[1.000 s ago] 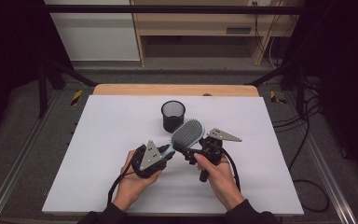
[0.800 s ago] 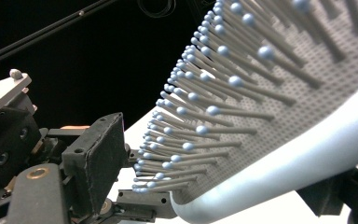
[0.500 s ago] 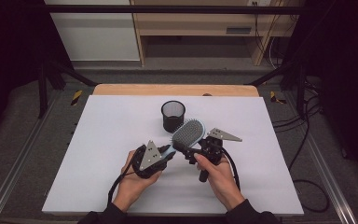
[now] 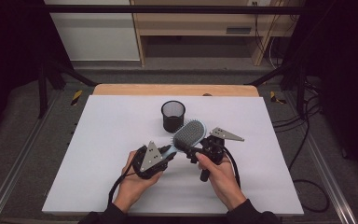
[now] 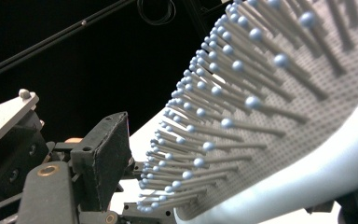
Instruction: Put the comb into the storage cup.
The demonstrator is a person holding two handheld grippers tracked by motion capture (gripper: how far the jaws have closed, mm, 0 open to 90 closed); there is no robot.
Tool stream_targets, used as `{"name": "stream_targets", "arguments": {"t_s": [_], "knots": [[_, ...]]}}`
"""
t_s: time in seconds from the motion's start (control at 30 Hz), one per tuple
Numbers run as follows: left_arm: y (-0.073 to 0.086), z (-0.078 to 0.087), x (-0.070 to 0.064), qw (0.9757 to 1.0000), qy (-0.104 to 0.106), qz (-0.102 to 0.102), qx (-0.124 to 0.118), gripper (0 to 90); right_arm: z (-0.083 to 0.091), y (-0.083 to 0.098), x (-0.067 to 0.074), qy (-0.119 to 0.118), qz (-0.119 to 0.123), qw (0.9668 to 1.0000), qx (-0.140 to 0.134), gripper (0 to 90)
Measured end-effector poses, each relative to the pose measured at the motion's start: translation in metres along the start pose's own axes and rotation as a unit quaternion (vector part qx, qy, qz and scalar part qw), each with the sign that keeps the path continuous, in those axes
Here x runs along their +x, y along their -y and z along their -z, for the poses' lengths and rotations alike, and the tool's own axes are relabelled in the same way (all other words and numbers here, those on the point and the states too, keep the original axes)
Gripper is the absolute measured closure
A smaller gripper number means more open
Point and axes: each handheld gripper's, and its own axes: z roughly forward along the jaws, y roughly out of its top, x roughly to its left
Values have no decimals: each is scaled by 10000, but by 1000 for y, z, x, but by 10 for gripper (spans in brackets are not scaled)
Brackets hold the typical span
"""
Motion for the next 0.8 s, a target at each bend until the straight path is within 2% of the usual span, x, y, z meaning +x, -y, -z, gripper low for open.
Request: {"name": "stream_targets", "arguments": {"t_s": [0.17, 0.43, 0.53, 0.8], "knots": [[1, -1, -1, 10000, -2, -1, -18, 694, 1, 0, -1, -15, -52, 10000, -14, 242], [2, -1, 0, 10000, -11, 5, -38, 694, 1, 0, -3, -6, -96, 9999, -39, 315], [2, -1, 0, 9998, 30, 133, -112, 694, 1, 1, -3, -54, -130, 9999, -25, 352], [2, -1, 0, 9999, -7, 52, -112, 694, 1, 1, -4, -85, -175, 9998, -46, 367]]}}
